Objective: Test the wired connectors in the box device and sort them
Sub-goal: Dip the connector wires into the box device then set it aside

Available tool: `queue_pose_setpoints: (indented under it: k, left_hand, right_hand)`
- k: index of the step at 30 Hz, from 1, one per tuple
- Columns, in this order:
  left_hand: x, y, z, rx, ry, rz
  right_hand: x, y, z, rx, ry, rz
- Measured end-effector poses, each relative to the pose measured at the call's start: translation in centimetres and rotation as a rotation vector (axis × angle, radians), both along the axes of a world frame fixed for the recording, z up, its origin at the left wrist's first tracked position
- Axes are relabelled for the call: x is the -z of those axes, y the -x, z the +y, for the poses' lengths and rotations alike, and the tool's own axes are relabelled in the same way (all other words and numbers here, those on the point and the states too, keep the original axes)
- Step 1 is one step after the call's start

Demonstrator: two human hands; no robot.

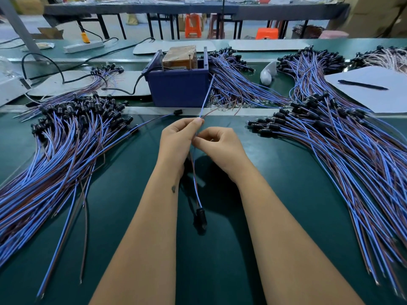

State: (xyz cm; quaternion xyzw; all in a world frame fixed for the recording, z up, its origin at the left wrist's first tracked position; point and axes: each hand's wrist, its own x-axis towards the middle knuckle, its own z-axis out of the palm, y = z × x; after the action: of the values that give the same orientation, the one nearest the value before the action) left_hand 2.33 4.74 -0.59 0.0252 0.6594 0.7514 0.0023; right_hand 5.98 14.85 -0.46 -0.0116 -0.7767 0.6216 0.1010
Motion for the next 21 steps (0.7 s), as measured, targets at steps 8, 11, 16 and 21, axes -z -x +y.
queue_pose_setpoints:
  k: [8, 11, 16, 21]
  left_hand:
    - [0.0, 0.4, -0.3, -0.077, -0.108, -0.054]
    - [0.0, 0.6, -0.2, -0.101, -0.118, -0.054]
    - [-0.1, 0.6, -0.6, -0.153, -0.226, -0.056]
    - [-0.8, 0.9, -1.2, -0.202, -0.381, -0.131]
  right_hand:
    - [-0.1, -0.4, 0.2, -0.146, -0.152, -0.068]
    - [-0.2, -0.5, 0.3, -0.201, -0.248, -0.093]
    - [0.0, -0.2, 0.2, -0.109, -0.369, -0.054]
    - [0.3, 0.1, 0.5, 0.193, -0.486, 0.082]
